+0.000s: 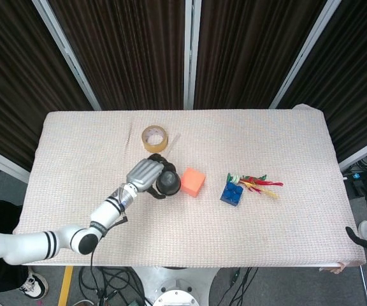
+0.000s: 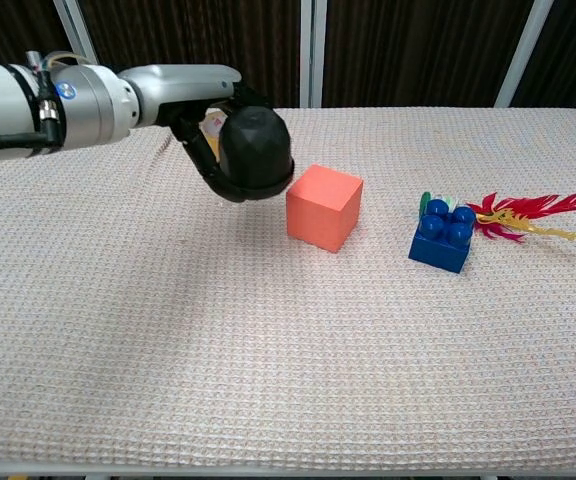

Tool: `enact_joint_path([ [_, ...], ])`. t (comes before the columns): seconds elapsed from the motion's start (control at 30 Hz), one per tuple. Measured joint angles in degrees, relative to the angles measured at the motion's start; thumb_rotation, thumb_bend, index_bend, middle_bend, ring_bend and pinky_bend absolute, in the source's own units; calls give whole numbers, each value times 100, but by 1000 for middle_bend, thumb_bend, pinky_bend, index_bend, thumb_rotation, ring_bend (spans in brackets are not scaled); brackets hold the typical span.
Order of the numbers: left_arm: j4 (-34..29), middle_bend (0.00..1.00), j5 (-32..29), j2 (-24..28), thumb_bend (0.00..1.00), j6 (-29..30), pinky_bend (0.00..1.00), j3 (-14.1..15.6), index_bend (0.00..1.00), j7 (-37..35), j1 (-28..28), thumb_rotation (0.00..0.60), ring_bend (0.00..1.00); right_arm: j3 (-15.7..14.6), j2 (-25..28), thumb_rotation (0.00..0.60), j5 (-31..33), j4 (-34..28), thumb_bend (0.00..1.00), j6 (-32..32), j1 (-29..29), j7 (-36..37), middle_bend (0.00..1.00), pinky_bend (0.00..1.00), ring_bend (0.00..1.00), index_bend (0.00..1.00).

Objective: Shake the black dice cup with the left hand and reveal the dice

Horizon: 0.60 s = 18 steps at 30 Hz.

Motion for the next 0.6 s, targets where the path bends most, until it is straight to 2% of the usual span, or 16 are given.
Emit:
enact_joint_path([
  [0.2,333,565,-606,871,260,130,106,208,525,32,437,600,186,-18,-70,600,-4,57,141,-107,45,-28,0,0,0,0],
  [0.3,379,565,-732,1144,260,63,106,225,525,-104,576,600,185,-35,-104,600,-21,37,141,-146,68,-111,0,0,0,0],
  [0.43,88,565,-436,941,260,-44,106,176,525,-142,422,600,185,-40,-112,600,-35,-17,141,-129,72,-179,0,0,0,0],
  [0.6,-433,565,-18,238,260,-185,106,60,522,-91,-37,600,186,-21,-93,600,29,-3,141,-119,50,-146,0,0,0,0],
])
